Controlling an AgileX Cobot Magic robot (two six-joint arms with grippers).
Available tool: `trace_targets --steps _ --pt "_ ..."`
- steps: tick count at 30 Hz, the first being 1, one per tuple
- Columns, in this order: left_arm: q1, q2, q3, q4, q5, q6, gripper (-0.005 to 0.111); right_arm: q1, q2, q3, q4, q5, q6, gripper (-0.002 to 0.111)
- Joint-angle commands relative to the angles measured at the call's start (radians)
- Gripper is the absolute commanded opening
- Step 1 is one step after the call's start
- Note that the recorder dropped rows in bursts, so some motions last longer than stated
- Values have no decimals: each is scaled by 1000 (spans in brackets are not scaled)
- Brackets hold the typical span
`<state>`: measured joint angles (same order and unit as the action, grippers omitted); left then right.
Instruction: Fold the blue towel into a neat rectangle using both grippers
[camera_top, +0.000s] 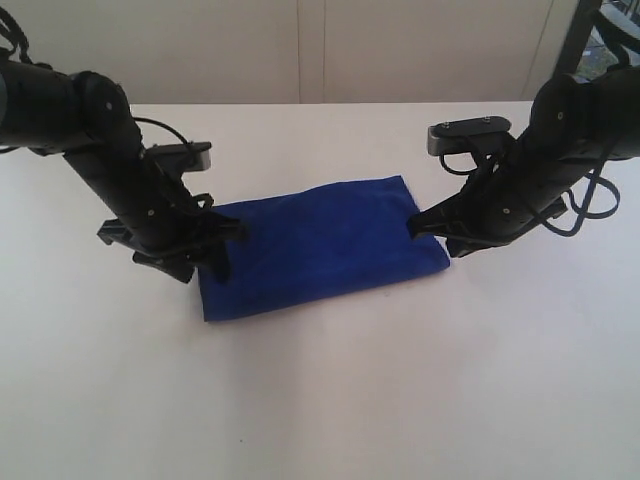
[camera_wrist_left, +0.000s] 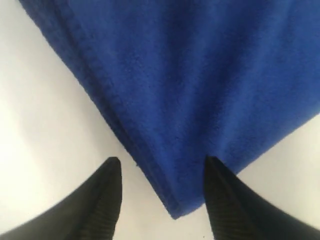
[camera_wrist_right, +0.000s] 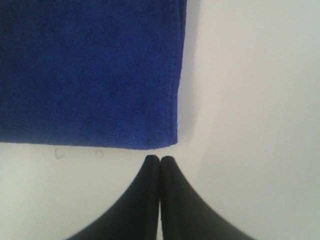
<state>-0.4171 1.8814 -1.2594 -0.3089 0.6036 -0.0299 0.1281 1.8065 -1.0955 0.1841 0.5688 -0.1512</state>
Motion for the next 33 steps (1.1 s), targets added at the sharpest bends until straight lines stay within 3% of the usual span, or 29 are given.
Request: trace_targets --steps 1,4,12,20,33 --pt "-2 -70 -20 -8 14 15 53 -4 -13 3 34 -2 -77 0" --pt "-17 -85 -20 -61 10 80 43 8 -13 0 103 -2 -149 0" --pt "-54 -10 7 -121 -78 165 0 15 30 -34 137 -55 -159 0" --pt "-56 79 9 -121 -63 167 0 11 114 -34 129 -162 -159 0" --pt "-56 75 2 -121 -56 199 0 9 142 -32 -47 -132 -73 0"
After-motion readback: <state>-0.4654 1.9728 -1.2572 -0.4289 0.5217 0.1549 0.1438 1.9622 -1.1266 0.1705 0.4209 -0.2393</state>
